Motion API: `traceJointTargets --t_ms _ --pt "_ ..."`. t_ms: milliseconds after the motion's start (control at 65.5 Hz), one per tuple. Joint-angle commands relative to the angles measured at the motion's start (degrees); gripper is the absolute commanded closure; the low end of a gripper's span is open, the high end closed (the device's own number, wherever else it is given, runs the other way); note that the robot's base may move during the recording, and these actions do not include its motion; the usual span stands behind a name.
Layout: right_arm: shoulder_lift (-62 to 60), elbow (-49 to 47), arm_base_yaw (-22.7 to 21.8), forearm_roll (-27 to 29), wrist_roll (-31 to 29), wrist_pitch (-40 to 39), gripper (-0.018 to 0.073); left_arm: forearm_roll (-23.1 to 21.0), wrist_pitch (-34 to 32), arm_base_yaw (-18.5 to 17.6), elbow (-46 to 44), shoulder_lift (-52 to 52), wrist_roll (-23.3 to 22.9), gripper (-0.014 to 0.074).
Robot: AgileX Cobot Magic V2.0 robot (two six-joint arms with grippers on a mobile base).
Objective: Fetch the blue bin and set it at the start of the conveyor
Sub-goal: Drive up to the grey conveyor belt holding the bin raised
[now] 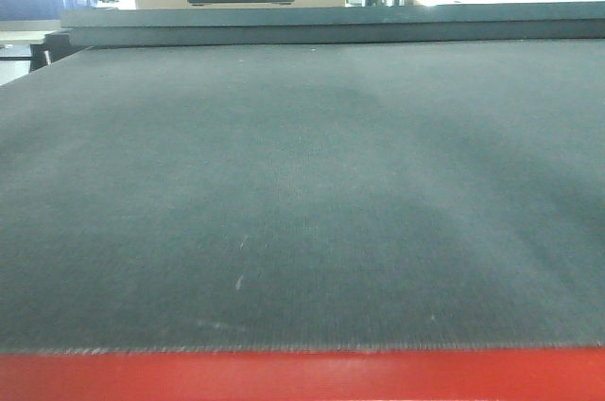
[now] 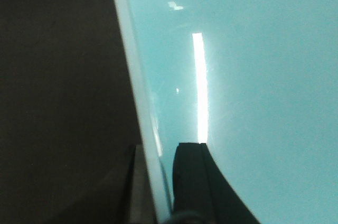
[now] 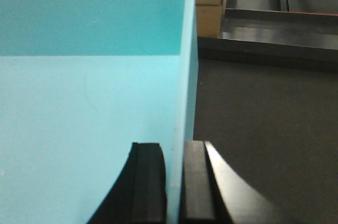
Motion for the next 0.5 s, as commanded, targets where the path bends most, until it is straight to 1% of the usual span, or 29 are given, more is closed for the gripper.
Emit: traceJointTargets --t_ms 0,489 --pt "-1.0 -0.5 -0.1 0.3 -0.4 -2.7 0.0712 0.3 -2.8 0.1 -0.3 -0.5 1.0 0.0708" --pt "-1.0 -0.5 -0.1 0.3 -0.4 -2.7 0.0712 0.3 -2.8 0.1 -0.3 -0.5 1.0 0.0708"
